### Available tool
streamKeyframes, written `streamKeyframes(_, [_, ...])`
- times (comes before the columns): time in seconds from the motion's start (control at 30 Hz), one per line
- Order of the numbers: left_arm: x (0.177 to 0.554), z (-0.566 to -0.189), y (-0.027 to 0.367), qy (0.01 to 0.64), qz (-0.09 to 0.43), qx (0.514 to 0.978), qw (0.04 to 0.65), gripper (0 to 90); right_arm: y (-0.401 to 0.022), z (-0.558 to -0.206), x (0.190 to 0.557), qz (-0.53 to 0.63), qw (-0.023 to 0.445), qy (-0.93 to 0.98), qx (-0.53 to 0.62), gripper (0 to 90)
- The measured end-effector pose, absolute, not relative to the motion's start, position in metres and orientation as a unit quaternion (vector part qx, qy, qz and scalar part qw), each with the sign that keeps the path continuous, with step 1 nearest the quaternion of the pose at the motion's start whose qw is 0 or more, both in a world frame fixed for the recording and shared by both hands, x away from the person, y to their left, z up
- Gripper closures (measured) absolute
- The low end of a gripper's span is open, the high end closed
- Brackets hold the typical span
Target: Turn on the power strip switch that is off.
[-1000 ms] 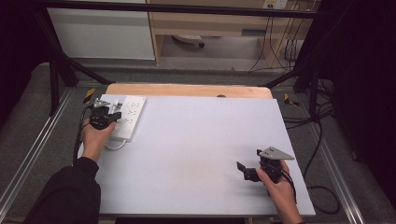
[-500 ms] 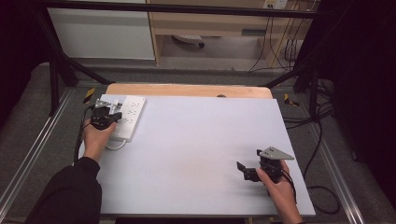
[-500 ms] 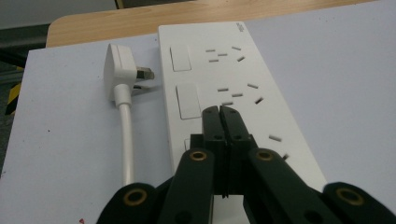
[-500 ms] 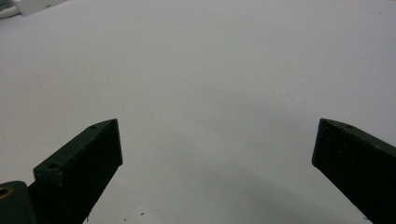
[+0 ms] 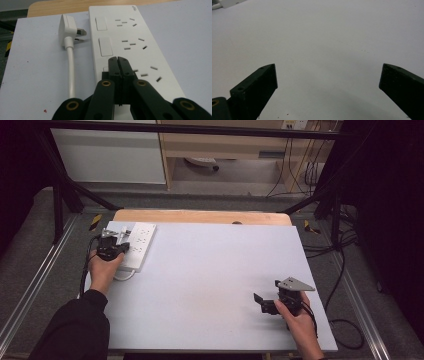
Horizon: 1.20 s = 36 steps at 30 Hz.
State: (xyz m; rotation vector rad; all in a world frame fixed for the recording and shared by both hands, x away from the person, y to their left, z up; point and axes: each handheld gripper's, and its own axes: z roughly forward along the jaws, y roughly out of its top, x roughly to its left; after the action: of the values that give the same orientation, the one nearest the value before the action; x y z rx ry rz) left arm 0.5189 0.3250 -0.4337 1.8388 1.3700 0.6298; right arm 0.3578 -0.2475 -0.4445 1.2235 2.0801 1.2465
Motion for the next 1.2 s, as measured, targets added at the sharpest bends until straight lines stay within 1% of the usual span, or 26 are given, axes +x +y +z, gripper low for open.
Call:
streamKeyframes(0.33, [0.5146, -0.4353, 0.3300, 0.537, 0.250, 0.711, 0.379, 90.0, -0.2476, -0.4449, 0.3585, 0.449, 0.211, 0.748, 0.441, 2.2])
streamKeyframes(1.2, [0.5122, -0.4355, 0.3302, 0.530, 0.252, 0.716, 0.378, 90.0, -0.2477, -0.4449, 0.3587, 0.448, 0.209, 0.749, 0.441, 2.2])
